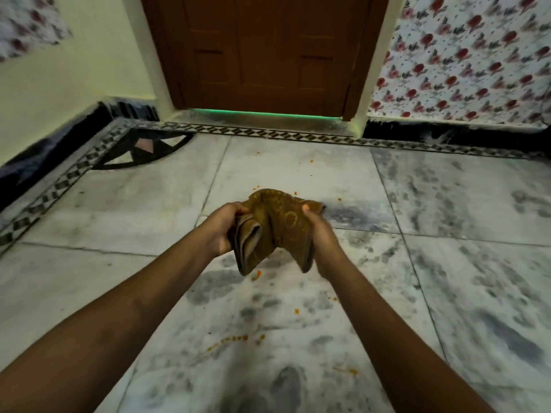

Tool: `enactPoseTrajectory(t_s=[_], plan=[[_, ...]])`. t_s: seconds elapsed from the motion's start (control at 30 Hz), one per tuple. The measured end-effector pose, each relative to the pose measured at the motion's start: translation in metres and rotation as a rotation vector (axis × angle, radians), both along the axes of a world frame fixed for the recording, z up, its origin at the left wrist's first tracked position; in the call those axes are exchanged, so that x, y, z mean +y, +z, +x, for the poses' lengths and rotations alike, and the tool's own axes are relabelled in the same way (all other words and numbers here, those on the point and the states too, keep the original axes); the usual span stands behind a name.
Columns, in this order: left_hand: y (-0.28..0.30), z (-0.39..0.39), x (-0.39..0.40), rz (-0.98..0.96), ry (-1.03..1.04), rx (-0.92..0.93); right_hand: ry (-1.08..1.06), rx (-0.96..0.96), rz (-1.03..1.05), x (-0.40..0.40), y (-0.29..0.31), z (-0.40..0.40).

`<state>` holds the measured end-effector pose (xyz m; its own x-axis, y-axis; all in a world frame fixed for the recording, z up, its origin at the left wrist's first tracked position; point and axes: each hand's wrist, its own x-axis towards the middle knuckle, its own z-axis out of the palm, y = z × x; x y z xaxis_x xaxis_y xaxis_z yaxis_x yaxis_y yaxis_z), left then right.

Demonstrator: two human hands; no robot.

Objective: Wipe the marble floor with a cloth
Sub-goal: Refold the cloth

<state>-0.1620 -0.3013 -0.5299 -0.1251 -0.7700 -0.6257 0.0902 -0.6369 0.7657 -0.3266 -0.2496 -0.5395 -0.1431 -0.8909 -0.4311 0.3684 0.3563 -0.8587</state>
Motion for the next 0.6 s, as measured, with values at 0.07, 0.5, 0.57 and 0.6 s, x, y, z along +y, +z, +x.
enactPoseTrajectory(t_s=[0.07,0.5,0.57,0.6], plan=[[-0.002,0.018,0.005,-0.028,-0.041,-0.041,-0.007,-0.025,0.036,-0.005,0.007,0.002],[-0.026,0.057,0.009,-0.4,-0.179,-0.613,0.039,0.227,-0.054,-0.007,0.027,0.012],[-0.028,0.04,0.018,-0.446,-0.1,-0.592,0.024,0.239,-0.076,-0.008,0.028,0.018],[-0.029,0.032,0.023,-0.465,-0.086,-0.53,0.016,0.241,-0.078,-0.009,0.029,0.02]])
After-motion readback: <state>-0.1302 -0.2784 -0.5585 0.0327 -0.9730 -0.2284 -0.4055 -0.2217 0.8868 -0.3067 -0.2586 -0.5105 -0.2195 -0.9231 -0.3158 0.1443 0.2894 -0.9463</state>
